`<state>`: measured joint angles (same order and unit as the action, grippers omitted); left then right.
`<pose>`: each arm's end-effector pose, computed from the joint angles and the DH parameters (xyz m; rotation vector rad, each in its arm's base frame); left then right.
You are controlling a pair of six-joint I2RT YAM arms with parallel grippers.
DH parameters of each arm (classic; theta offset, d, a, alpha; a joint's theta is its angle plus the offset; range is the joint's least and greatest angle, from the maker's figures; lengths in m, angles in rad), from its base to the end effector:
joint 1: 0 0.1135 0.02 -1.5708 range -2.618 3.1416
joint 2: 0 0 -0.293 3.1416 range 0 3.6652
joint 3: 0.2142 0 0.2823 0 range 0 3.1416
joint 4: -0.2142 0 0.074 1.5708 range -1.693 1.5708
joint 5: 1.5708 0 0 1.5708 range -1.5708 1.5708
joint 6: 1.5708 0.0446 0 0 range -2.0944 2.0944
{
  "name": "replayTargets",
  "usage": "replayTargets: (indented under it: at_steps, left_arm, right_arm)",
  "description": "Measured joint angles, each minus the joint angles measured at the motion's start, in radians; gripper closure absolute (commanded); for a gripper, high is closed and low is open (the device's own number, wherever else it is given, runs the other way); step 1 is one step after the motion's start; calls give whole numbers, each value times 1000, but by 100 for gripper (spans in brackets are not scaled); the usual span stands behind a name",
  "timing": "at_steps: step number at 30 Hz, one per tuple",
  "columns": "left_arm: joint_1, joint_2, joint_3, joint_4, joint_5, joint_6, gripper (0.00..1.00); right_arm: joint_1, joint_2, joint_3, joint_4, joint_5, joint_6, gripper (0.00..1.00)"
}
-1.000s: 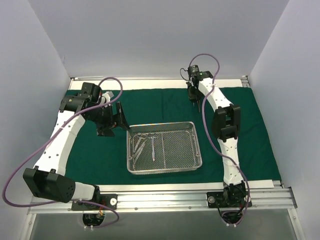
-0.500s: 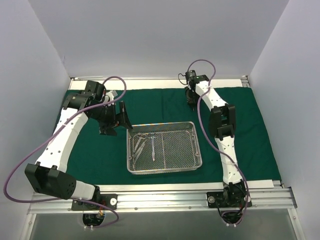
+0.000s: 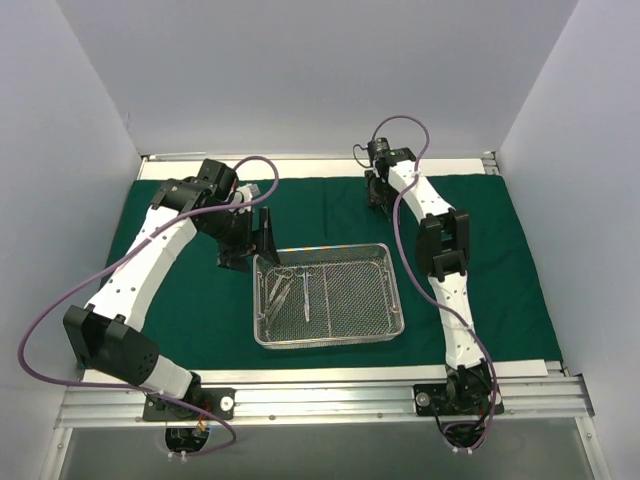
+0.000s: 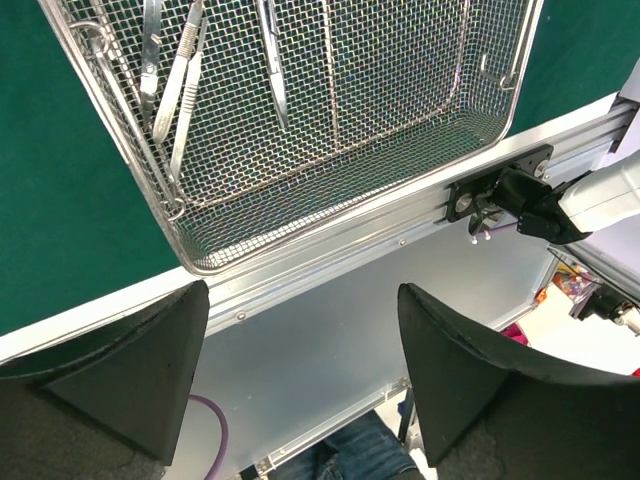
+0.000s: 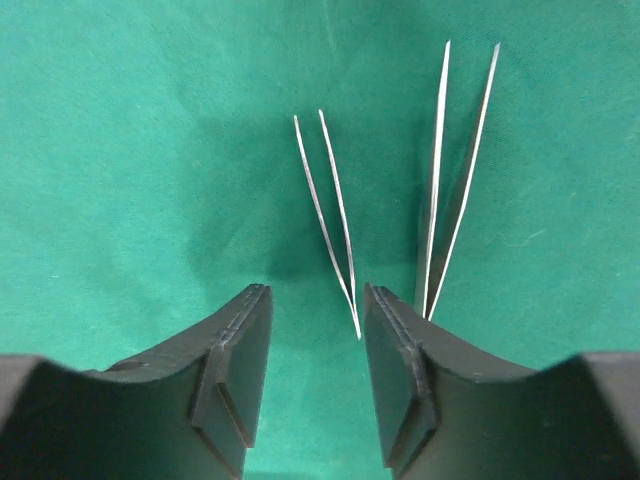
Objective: Open and lay out the surgical kit
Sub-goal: Place the medical item in the surgical kit, then pick up the medical item from the container.
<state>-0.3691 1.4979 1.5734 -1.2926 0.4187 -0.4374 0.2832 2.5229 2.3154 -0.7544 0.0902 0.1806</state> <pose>0.2816 -0.1284 0.3787 0.0110 2.8855 -0.7657 0.5856 0.1662 0.1882 -0.0938 2.5267 0.0715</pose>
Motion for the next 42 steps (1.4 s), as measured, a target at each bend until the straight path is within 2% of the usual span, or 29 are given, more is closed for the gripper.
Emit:
replayTargets:
  at_steps: [6, 10, 17, 21, 27, 32, 42]
  left_arm:
    - [-46, 61, 17, 24, -18, -15, 30]
    - [-121, 105, 16, 90, -71, -58, 32]
    - [-293, 207, -8, 230, -267, -171, 32]
    - [-363, 333, -8, 262, -355, -207, 37]
    - [-401, 457, -15, 301, -446, -225, 44]
    - [-410, 484, -37, 332, -485, -230, 46]
    - [-416, 519, -102, 396, -505, -240, 60]
  right_arm:
    - [5, -78, -3, -23, 11, 21, 52]
    - [16, -309, -144, -6, 6, 42, 52]
    - [42, -816, -476, 82, -65, 81, 51]
    - [45, -980, -603, 93, -112, 93, 50]
    - [38, -1046, -718, 96, -140, 87, 50]
    - [31, -1060, -771, 94, -159, 81, 50]
    - [31, -1089, -789, 95, -188, 81, 50]
